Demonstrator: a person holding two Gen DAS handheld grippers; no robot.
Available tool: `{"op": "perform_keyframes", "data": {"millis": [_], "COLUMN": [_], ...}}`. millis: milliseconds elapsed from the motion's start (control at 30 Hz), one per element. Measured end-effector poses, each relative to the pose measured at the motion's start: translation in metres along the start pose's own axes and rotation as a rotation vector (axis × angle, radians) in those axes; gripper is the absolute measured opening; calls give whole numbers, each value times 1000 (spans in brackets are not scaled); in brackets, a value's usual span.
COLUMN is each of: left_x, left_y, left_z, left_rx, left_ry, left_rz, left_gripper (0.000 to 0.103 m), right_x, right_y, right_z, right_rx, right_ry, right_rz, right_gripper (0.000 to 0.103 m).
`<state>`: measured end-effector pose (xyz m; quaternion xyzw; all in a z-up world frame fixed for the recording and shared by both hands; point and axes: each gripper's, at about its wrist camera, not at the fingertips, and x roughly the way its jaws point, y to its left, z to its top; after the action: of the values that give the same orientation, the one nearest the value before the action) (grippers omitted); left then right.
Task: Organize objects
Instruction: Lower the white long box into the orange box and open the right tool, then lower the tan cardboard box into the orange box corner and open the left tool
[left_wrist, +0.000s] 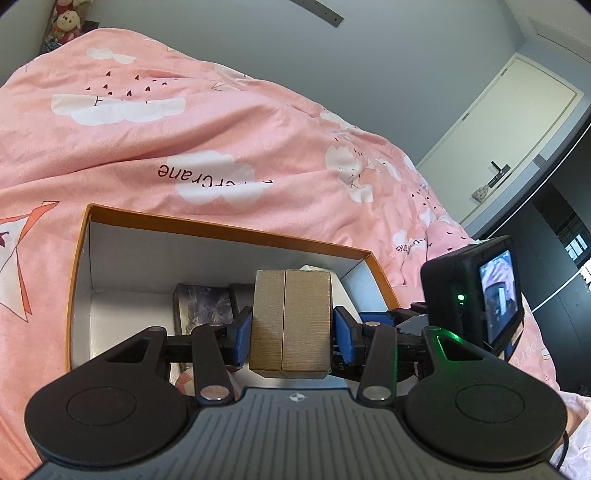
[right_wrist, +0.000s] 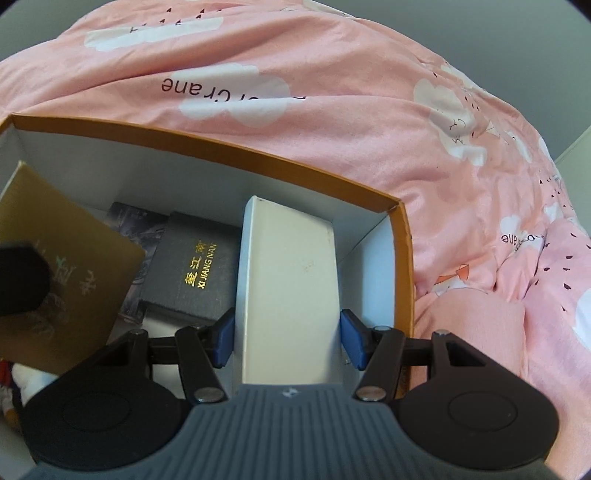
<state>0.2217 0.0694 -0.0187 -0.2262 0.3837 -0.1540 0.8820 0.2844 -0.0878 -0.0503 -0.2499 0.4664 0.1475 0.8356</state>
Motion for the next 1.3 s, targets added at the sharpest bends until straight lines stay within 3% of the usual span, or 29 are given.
{"op": "perform_keyframes", "data": {"millis": [233, 367, 500, 667, 767, 1100, 1167, 1233, 1300], "left_x": [5, 5, 6, 6, 4, -2, -4, -5, -5], "left_y": [3, 3, 3, 2, 1, -4, -5, -6, -7], "left_z": [1, 1, 1, 0, 0, -6, -7, -9, -10], "left_rx": [-6, -4, -3, 2, 7, 8, 9, 13, 19], "left_ry": [11, 15, 21, 27, 33, 38, 40, 42, 46], "left_rz": [-3, -4, -2, 2, -5, 9, 8, 6, 3], "left_gripper": [52, 52, 52, 52, 52, 52, 52, 52, 52], "right_x": [9, 9, 7, 7, 1, -14, -9, -2, 2], "right_y": [1, -7, -14, -13, -19, 2, 7, 8, 6], "right_z": [4, 8, 8, 4, 2, -23, -27, -29, -27], "right_rx": [-30, -30, -33, -76, -65, -130, -130, -124, -97], "right_ry": [-14, -29, -17, -26, -9, 196, 223, 228, 226], "right_rz": [-80, -23, 54, 37, 99, 409, 417, 393, 380], "right_gripper": [59, 56, 35, 24, 23, 20, 20, 12, 10]}}
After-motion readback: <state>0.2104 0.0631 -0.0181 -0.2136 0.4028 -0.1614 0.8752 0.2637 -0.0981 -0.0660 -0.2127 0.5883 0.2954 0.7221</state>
